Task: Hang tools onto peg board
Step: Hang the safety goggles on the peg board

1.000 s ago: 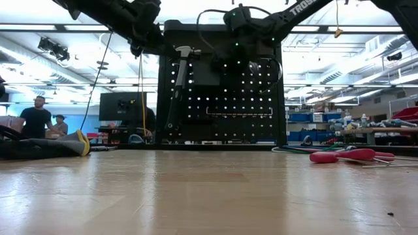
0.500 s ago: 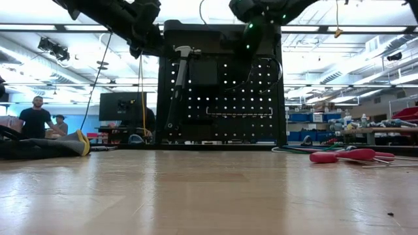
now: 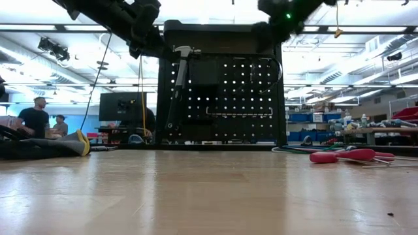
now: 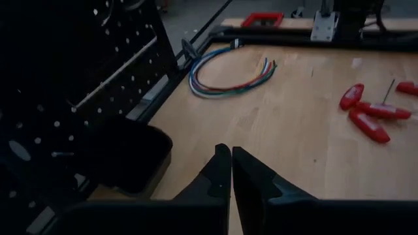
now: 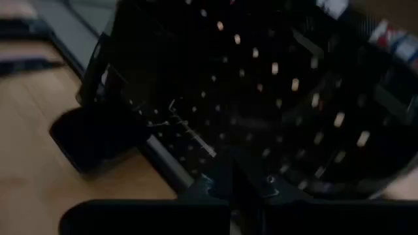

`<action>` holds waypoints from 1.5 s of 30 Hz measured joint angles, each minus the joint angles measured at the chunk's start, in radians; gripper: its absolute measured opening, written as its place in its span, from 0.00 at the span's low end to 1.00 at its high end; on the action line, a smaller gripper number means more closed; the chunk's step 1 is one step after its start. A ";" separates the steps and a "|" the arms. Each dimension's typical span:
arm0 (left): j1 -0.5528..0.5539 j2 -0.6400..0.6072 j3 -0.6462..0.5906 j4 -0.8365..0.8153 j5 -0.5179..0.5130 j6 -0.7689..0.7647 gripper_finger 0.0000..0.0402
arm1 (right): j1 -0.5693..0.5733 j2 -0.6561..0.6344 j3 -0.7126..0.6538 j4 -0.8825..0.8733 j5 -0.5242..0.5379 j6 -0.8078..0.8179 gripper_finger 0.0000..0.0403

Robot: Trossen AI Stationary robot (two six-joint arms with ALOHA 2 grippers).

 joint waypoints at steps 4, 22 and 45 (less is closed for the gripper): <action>0.001 0.000 0.000 0.049 -0.012 0.018 0.08 | 0.003 -0.019 -0.125 0.153 -0.001 0.096 0.14; 0.132 0.000 0.000 0.083 0.100 -0.061 0.30 | -0.219 0.170 -0.085 0.702 -0.055 0.485 0.98; 0.150 0.000 0.000 0.017 0.136 -0.027 0.31 | -0.351 0.347 0.106 0.674 -0.096 0.791 0.98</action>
